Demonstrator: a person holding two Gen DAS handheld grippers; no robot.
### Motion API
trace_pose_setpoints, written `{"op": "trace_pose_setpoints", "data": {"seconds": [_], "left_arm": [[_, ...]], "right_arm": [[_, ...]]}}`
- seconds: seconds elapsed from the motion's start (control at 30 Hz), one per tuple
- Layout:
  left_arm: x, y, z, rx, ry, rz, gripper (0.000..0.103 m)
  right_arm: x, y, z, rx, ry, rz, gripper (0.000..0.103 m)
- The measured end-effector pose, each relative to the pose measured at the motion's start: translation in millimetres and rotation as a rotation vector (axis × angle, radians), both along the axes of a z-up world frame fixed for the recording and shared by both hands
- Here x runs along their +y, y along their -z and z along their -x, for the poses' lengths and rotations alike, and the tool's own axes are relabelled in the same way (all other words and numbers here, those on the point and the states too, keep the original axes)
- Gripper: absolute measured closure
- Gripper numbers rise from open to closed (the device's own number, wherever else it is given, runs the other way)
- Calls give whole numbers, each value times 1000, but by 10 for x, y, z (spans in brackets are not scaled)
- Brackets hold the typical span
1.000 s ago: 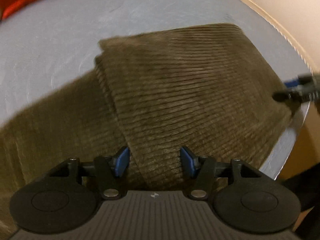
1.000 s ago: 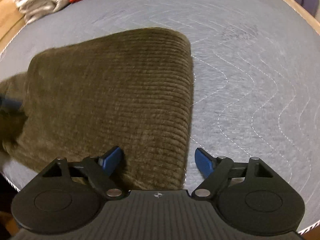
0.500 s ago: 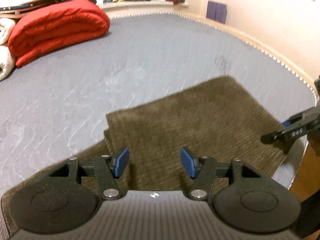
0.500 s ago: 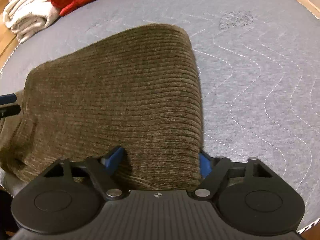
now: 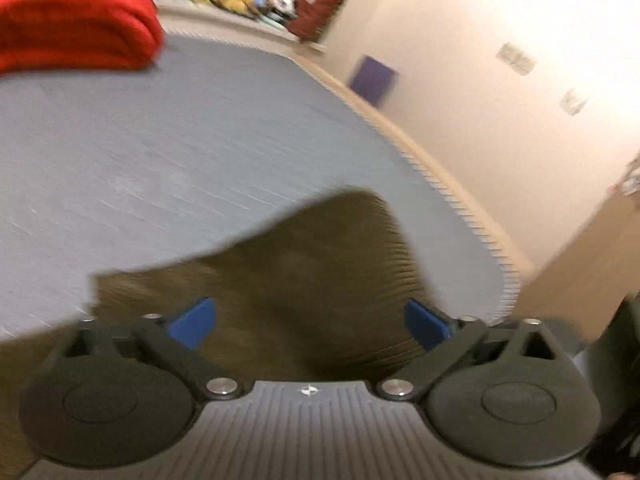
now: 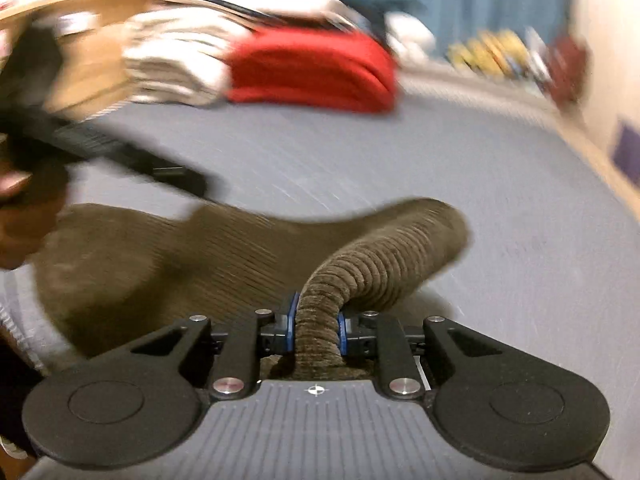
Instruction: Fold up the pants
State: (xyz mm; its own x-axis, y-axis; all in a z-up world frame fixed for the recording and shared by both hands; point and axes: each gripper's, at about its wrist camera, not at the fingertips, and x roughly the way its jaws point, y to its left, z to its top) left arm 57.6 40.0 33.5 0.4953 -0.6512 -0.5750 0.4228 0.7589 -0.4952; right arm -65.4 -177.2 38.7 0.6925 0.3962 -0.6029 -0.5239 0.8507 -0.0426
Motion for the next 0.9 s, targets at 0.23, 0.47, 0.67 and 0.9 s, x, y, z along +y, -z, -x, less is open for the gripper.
{"op": "trace_pose_setpoints", "data": {"seconds": [0.23, 0.47, 0.67, 0.9], "left_arm": [[208, 24, 73, 26, -4, 19, 1], [563, 241, 103, 60, -62, -51, 1], [969, 466, 46, 142, -188, -162, 73], [1624, 518, 120, 144, -224, -165, 79]], "right_arm": [[771, 48, 371, -154, -215, 153, 84], [1362, 142, 544, -211, -374, 226, 85], [1748, 264, 697, -233, -485, 282, 85], [1841, 108, 620, -154, -637, 158, 74]]}}
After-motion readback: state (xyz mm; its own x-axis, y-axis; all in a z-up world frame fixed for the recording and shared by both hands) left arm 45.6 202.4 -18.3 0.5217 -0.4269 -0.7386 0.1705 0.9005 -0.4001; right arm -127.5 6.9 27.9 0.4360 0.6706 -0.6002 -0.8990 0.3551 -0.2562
